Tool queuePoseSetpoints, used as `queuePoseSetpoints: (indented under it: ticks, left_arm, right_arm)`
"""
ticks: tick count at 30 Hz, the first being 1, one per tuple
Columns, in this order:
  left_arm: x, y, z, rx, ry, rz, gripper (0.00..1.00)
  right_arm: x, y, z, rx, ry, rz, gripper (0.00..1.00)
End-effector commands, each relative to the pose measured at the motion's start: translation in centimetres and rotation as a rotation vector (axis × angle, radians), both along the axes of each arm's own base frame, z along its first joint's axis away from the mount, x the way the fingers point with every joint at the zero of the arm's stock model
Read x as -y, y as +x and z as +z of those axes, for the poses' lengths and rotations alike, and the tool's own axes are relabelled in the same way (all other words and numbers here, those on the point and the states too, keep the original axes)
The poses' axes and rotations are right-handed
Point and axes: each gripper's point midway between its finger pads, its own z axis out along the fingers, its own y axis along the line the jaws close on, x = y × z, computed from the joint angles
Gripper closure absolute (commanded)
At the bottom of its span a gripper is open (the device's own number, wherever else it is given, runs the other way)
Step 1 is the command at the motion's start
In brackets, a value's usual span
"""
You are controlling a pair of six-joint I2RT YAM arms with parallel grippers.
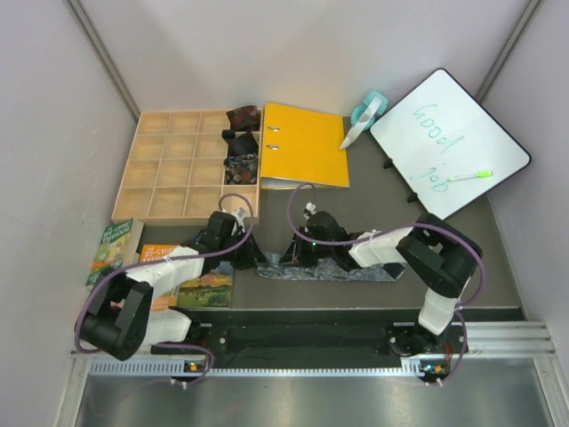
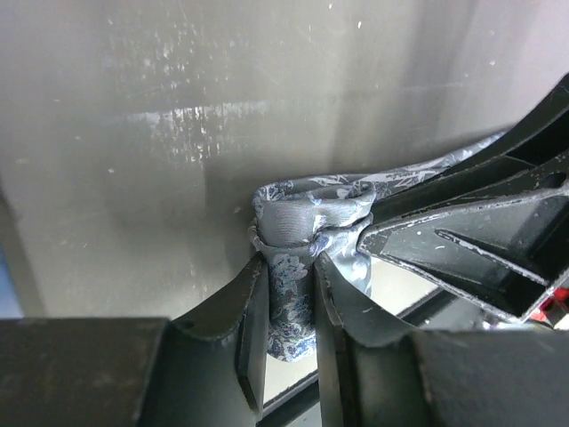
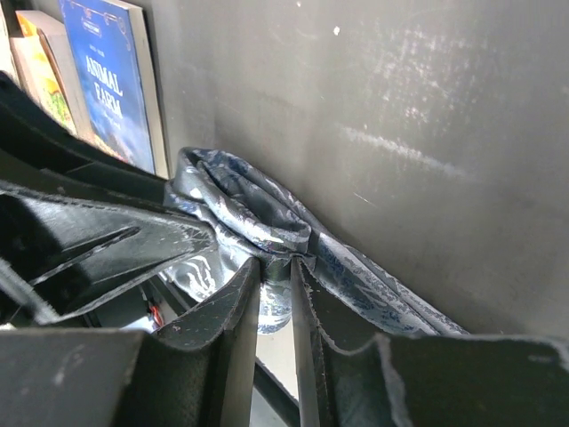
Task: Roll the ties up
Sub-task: Roll the tie at the center of the board.
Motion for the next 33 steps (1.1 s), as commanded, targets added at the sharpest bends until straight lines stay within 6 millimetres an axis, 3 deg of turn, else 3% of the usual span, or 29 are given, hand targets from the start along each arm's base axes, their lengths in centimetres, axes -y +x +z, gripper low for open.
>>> queuePoseSetpoints:
  ticks: [1,5,9,16,24,33]
  left_arm:
    - [-2.5,0.9,0.9,0.026,0.189,0.053,0.77]
    - [-3.8,1.0,2.2,0.023,0.265,0.074,0.77]
    - [-5.3,0.5,2.3,0.008,0.361,0.086,0.77]
    - [-5.7,0.5,3.1,0.017,0.489,0.081,0.78]
    - [-6.3,0.5,3.6,0.023,0.722,0.081,0.78]
    - [-5.5,0.2,3.4,0.055,0.977,0.042,0.80]
  right_arm:
    - [-0.9,0.5,0.4,0.045,-0.022,0.025,0.78]
    - [-1.0,0.8,2.4,0.070,-0.011,0.029,0.74]
    - [-0.1,1.3,4.5,0.114,-0.023,0.024,0.72]
    - [5.1,2.5,6.6,0.198,-0.110,-0.067,0.70]
    - [12.6,3.1,5.2,0.240,-0.243,-0.206,0.67]
    - [15.0,3.1,4.1,0.250,-0.257,-0.256,0.67]
